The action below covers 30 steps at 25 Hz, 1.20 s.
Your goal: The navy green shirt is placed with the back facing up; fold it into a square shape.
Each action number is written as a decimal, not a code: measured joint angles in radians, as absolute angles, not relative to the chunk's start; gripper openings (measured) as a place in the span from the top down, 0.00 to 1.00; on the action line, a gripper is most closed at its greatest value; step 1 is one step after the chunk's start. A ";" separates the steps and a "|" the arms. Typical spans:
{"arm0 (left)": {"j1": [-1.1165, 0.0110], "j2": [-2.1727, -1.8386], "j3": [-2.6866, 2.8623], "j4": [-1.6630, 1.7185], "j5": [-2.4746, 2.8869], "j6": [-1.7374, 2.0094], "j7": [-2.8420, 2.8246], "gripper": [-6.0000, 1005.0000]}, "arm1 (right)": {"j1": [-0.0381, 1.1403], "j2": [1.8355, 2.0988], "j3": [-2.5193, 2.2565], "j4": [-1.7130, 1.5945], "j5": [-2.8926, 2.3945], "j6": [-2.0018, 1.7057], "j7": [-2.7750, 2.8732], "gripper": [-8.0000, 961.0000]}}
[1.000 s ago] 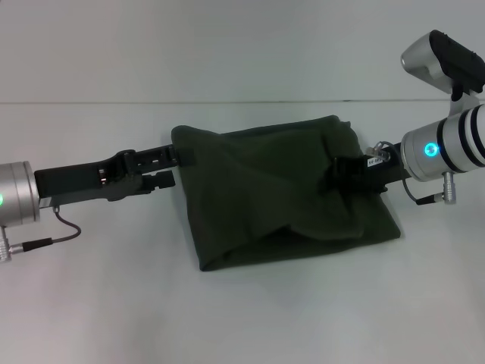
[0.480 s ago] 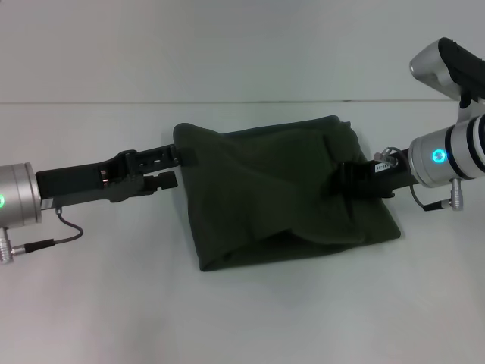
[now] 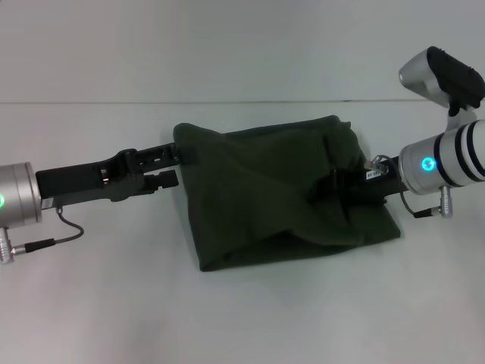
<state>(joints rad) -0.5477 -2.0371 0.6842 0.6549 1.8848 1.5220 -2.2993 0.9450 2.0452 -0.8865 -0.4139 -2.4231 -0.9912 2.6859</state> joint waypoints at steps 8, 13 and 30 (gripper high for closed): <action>-0.545 -2.037 0.684 0.655 1.879 1.522 -2.300 0.06 | 0.949 2.050 -0.892 -0.399 -2.425 -0.969 2.687 0.51; -0.545 -2.037 0.684 0.655 1.878 1.523 -2.300 0.06 | 0.950 2.051 -0.924 -0.399 -2.425 -0.969 2.701 0.51; -0.549 -2.042 0.684 0.654 1.865 1.523 -2.297 0.06 | 0.930 2.039 -0.925 -0.405 -2.311 -1.001 2.669 0.59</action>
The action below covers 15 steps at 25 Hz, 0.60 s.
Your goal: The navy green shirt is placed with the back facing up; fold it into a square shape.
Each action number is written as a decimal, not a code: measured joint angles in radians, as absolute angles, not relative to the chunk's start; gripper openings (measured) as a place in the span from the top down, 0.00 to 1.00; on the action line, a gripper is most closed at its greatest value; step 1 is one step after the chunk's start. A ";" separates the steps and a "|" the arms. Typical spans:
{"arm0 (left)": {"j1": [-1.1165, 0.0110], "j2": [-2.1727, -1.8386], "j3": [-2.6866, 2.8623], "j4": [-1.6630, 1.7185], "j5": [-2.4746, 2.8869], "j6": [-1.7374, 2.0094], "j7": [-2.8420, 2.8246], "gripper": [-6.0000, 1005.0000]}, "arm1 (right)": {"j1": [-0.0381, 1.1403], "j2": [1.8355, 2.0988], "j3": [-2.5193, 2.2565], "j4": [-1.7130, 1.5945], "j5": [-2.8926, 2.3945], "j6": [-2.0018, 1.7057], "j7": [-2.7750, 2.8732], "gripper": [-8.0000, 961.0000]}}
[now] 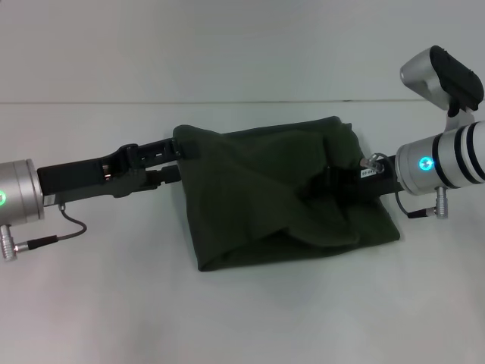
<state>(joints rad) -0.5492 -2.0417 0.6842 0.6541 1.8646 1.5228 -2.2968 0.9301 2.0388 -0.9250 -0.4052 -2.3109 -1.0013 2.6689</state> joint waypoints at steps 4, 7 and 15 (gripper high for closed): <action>-0.548 -2.042 0.684 0.653 1.863 1.523 -2.298 0.06 | 0.930 2.039 -0.928 -0.410 -2.324 -1.001 2.665 0.63; -0.547 -2.041 0.684 0.651 1.862 1.523 -2.298 0.06 | 0.930 2.038 -0.926 -0.411 -2.324 -1.001 2.665 0.75; -0.545 -2.038 0.675 0.646 1.862 1.523 -2.295 0.06 | 0.927 2.037 -0.922 -0.432 -2.319 -1.005 2.664 0.90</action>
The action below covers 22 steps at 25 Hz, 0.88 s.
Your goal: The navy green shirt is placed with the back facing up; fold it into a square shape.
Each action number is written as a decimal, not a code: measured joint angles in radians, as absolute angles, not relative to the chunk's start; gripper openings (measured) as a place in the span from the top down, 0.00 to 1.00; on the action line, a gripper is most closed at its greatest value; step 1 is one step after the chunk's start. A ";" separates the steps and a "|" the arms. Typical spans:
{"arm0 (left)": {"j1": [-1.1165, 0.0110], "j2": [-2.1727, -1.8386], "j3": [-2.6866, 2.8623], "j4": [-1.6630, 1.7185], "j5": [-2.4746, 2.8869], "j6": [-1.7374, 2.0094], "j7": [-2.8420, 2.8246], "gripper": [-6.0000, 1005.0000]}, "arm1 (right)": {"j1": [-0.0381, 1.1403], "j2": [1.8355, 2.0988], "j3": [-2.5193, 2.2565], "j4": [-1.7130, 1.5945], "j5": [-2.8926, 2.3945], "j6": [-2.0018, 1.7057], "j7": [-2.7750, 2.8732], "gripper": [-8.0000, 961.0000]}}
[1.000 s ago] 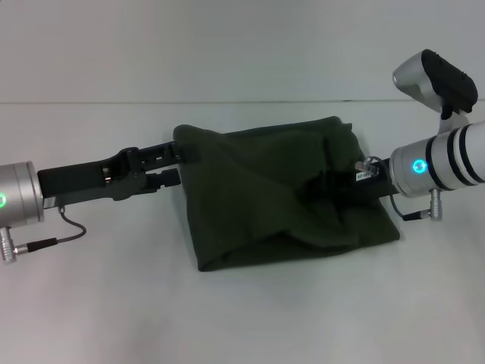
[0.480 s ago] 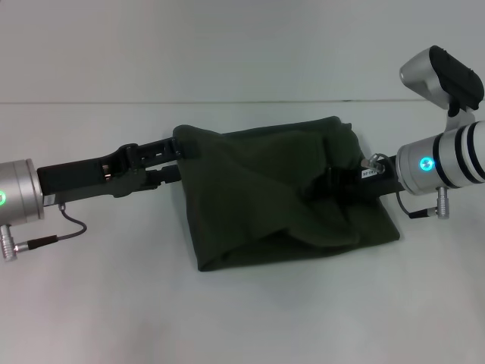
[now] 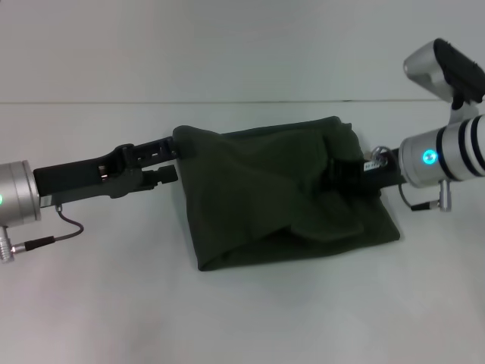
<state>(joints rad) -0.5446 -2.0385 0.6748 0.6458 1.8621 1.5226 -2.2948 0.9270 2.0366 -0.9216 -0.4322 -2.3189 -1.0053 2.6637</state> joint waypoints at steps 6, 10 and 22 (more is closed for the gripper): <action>-0.542 -2.038 0.659 0.646 1.861 1.528 -2.293 0.06 | 0.915 2.040 -0.921 -0.541 -2.317 -1.047 2.665 0.96; -0.540 -2.036 0.650 0.646 1.847 1.534 -2.293 0.06 | 0.914 2.038 -0.909 -0.614 -2.313 -1.095 2.674 0.96; -0.536 -2.040 0.550 0.645 1.801 1.547 -2.278 0.06 | 0.965 2.009 -0.905 -0.696 -2.309 -1.084 2.712 0.96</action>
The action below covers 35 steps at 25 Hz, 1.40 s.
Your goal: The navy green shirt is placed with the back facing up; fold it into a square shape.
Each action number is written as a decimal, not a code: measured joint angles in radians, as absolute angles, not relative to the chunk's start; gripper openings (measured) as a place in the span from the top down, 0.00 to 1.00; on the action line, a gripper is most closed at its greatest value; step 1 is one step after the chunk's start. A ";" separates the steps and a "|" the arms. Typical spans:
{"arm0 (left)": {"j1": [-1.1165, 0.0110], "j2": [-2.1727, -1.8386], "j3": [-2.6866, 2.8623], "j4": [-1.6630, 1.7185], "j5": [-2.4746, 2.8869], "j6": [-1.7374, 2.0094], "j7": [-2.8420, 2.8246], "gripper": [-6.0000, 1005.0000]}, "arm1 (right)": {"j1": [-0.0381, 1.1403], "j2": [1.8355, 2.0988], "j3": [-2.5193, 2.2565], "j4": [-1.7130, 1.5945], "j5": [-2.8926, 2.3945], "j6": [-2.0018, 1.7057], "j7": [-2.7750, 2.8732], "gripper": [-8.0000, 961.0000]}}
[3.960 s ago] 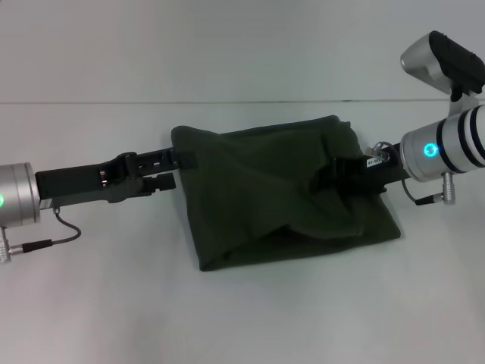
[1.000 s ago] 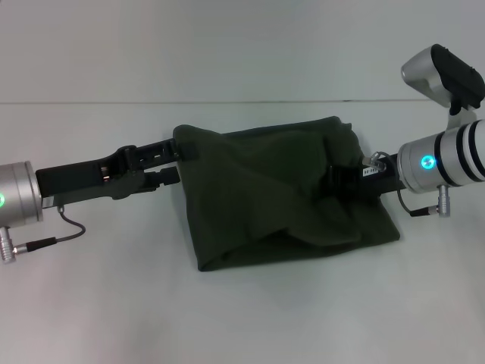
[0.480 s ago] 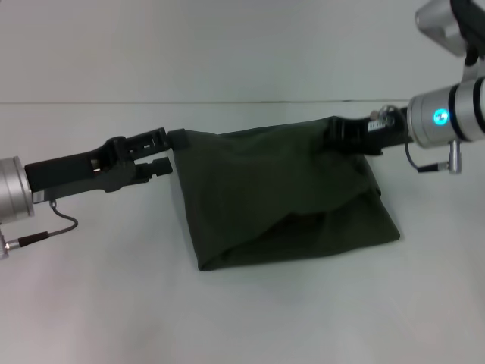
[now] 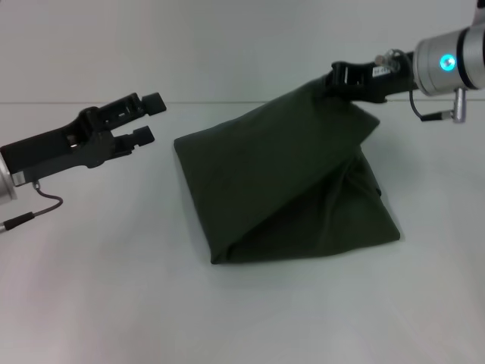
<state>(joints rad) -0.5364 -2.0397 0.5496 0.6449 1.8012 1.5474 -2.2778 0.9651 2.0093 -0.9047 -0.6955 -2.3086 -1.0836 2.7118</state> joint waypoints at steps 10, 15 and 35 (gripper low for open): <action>-0.527 -2.046 0.529 0.643 1.775 1.549 -2.269 0.06 | 0.967 1.990 -0.911 -0.673 -2.343 -1.119 2.747 0.96; -0.526 -2.046 0.528 0.643 1.773 1.547 -2.268 0.06 | 0.936 1.972 -0.907 -0.686 -2.347 -1.185 2.772 0.96; -0.534 -2.046 0.528 0.629 1.759 1.535 -2.261 0.06 | 0.866 1.947 -0.833 -0.772 -2.335 -1.303 2.782 0.96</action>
